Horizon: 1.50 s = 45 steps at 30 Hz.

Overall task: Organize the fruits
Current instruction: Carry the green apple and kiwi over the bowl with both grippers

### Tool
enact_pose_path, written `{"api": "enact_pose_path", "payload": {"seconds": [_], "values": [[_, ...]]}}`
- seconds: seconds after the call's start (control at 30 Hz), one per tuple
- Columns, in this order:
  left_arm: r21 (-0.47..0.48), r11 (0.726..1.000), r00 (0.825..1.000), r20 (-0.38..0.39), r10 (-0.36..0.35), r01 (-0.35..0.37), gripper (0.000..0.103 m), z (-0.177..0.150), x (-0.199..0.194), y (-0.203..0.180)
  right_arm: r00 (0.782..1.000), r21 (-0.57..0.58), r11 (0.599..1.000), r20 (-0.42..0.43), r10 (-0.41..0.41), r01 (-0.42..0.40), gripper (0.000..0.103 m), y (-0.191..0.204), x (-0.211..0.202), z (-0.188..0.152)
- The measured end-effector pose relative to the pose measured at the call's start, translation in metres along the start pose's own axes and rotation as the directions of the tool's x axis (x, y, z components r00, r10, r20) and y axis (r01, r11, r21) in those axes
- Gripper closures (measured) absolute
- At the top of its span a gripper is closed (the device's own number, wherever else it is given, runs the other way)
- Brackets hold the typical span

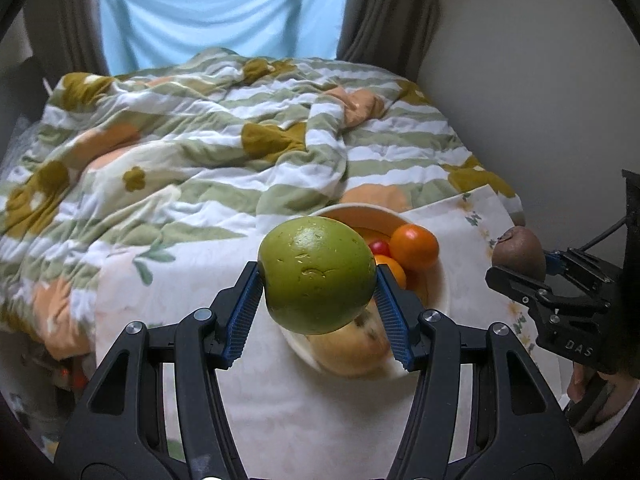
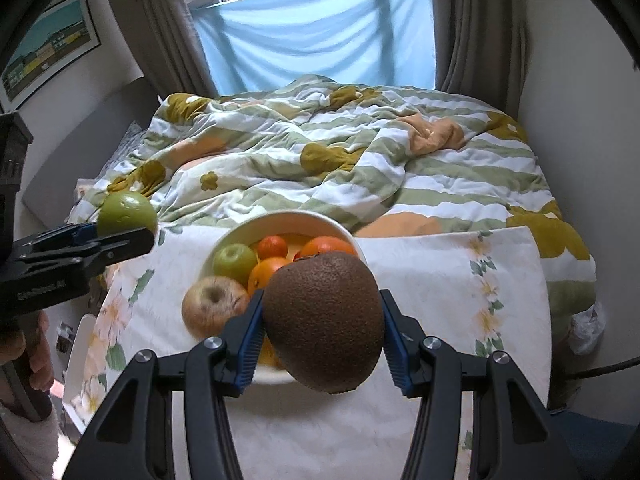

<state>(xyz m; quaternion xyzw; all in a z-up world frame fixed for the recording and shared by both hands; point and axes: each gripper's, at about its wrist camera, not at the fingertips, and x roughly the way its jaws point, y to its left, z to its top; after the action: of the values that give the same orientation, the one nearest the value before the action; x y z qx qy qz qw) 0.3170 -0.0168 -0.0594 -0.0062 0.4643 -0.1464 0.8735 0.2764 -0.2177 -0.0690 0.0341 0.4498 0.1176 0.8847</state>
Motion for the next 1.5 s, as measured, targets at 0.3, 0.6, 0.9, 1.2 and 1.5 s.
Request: {"api": "enact_pose_path", "payload": {"seconds": [0.3, 0.6, 0.9, 1.2, 1.5], "values": [[0.046, 0.997, 0.994, -0.095, -0.054, 0.059, 0.039, 0.024, 0.063, 0.011, 0.999, 0.041, 0.998, -0.012, -0.039, 0.040, 0.053, -0.002, 0.027, 0.014], [0.110, 0.990, 0.983, -0.170, -0.072, 0.091, 0.039, 0.034, 0.112, 0.003, 0.998, 0.110, 0.992, -0.035, -0.055, 0.059, 0.053, -0.012, 0.043, 0.017], [0.160, 0.982, 0.976, -0.209, -0.067, 0.101, 0.039, 0.034, 0.132, -0.002, 0.996, 0.140, 0.987, -0.047, -0.075, 0.081, 0.053, -0.021, 0.053, 0.016], [0.143, 0.983, 0.976, -0.201, -0.084, 0.114, 0.033, 0.032, 0.134, 0.002, 0.996, 0.143, 0.986, -0.047, -0.079, 0.085, 0.053, -0.023, 0.055, 0.018], [0.111, 0.990, 0.985, -0.158, -0.072, 0.091, 0.000, 0.031, 0.109, 0.013, 0.997, 0.108, 0.992, -0.045, -0.057, 0.061, 0.053, -0.015, 0.059, 0.034]]}}
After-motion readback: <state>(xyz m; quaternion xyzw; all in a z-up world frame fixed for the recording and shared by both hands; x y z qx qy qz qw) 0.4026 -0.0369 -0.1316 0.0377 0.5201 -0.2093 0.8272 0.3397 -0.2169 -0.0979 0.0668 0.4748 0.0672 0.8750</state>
